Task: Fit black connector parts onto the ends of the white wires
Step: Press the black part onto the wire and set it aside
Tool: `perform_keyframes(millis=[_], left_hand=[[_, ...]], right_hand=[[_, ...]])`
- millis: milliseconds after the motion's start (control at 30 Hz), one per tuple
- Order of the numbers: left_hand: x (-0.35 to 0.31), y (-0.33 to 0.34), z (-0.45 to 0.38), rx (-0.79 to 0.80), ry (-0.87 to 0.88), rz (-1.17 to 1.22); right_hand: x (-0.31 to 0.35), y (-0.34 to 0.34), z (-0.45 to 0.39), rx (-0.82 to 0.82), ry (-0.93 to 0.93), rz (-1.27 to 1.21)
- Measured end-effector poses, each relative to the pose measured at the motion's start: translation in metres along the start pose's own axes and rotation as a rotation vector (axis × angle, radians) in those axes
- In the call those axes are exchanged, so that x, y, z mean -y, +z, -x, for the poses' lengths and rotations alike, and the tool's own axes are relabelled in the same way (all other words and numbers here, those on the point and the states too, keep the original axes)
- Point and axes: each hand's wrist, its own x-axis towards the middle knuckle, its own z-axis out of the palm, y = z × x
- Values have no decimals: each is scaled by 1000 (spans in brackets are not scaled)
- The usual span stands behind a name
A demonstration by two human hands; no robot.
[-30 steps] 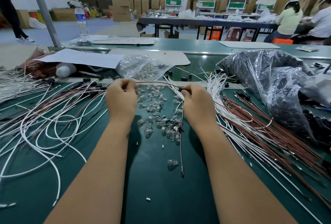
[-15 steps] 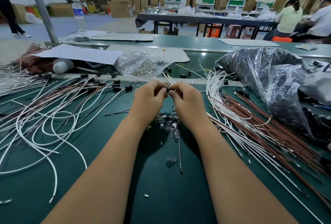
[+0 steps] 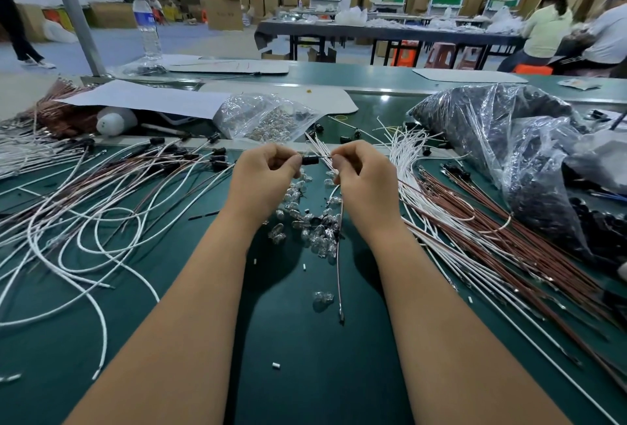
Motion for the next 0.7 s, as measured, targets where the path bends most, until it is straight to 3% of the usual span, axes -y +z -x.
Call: perform_keyframes(millis=[400, 700], left_hand=[[-2, 2, 1, 45, 60, 112], [-6, 5, 4, 30, 99, -9]], right_hand=[[6, 1, -1, -22, 78, -144], [6, 4, 0, 1, 39, -103]])
